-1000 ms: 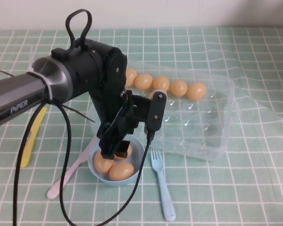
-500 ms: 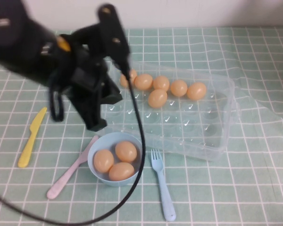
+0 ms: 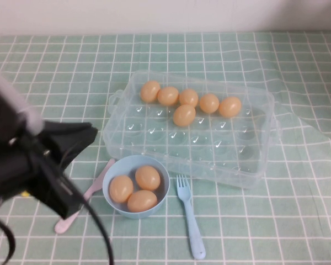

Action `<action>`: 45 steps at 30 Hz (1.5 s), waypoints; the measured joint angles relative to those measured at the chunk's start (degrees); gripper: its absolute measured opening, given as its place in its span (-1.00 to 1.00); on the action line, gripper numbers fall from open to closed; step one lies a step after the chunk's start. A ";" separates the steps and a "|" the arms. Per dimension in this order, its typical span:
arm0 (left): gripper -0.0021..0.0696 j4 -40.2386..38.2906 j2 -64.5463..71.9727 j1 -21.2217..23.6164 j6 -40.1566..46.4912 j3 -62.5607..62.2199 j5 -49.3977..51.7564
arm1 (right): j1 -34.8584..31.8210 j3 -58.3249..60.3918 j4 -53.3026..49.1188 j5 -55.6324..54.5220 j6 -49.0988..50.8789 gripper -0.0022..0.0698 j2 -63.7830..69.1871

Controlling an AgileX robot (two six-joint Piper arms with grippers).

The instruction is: Take an egg out of the egg box

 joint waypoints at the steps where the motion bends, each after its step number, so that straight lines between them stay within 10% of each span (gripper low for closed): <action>1: -0.94 -2.65 -1.46 0.00 0.00 1.81 -1.70 | 0.00 0.00 0.00 0.00 0.00 -0.99 0.00; 22: -0.95 -13.13 -6.78 0.00 5.41 14.54 -14.42 | 0.00 0.00 0.00 0.04 0.00 -0.99 0.00; 33: -0.95 15.56 -22.44 4.08 -21.15 32.08 -37.98 | 0.00 0.00 0.00 0.04 0.00 -0.99 0.00; 45: -0.95 27.54 -42.41 15.65 -33.96 42.95 -32.84 | 0.00 0.00 0.00 0.04 0.00 -0.99 0.00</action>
